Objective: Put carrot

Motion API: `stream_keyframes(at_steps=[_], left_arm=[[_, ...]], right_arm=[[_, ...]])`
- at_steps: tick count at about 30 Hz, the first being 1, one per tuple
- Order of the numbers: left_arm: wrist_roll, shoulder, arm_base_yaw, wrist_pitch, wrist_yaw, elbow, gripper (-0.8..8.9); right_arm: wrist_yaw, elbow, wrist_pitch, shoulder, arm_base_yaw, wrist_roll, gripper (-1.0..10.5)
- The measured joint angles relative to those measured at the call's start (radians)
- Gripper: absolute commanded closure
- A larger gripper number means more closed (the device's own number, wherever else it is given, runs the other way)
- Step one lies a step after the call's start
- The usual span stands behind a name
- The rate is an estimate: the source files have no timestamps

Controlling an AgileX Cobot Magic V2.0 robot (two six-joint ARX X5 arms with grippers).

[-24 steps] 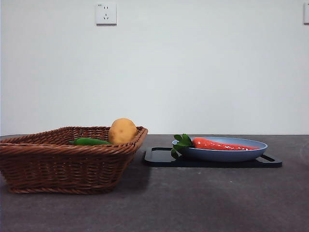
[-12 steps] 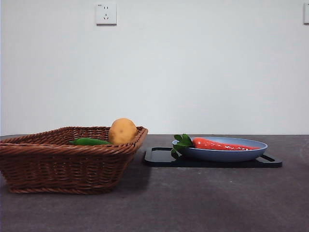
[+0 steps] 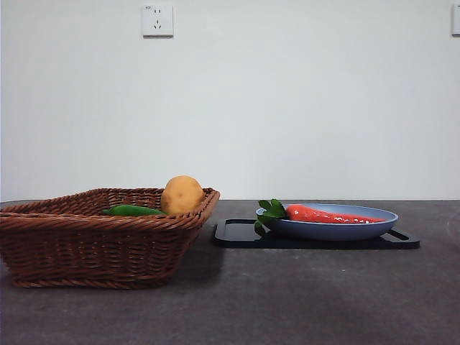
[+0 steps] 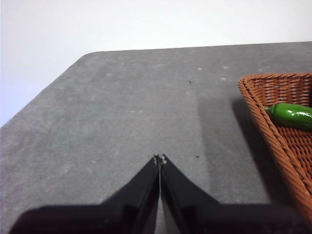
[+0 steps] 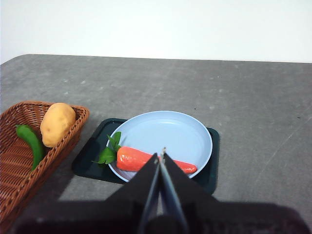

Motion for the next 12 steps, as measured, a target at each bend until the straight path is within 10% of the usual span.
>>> stream_keyframes(at_steps=[12], left_arm=[[0.0,0.0,0.0,0.0,0.0,0.0,8.06]], right_arm=[[0.0,0.0,0.0,0.0,0.0,0.0,9.4]])
